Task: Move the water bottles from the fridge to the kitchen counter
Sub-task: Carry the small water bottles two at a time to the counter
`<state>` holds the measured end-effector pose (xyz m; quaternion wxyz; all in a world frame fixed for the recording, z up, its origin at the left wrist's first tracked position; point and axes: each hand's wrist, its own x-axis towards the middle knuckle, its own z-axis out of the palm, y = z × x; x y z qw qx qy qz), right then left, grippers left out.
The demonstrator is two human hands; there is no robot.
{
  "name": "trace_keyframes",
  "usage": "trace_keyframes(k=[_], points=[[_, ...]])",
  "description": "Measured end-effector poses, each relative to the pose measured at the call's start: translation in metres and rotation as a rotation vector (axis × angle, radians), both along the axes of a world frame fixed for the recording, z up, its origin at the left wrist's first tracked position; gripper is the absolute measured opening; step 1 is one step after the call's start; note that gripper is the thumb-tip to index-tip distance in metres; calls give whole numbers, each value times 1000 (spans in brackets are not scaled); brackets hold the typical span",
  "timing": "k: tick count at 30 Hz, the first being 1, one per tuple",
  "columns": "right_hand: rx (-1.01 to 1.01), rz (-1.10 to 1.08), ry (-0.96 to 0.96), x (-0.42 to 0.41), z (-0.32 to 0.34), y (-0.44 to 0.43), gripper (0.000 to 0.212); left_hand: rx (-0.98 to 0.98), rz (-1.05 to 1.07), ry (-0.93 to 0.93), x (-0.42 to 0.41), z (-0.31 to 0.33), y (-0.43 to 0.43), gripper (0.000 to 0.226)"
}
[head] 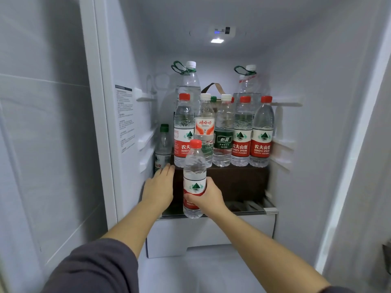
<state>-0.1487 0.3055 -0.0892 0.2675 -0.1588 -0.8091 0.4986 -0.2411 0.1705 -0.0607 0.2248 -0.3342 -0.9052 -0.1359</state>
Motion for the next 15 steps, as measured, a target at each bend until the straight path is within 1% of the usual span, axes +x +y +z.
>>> trace_keyframes(k=[3,6,10,13,15], points=[[-7,-55,-15,12,4,21,61,11,11,3,-1,1,4,79],[-23,-166,-34,30,8,52,60,-4,23,37,-1,3,6,72],[-30,-296,-61,48,11,84,66,-13,45,44,0,5,10,64],[4,-319,-114,50,12,90,68,-21,57,51,1,8,9,60],[38,-318,-168,48,20,91,75,-32,65,47,2,10,9,56]])
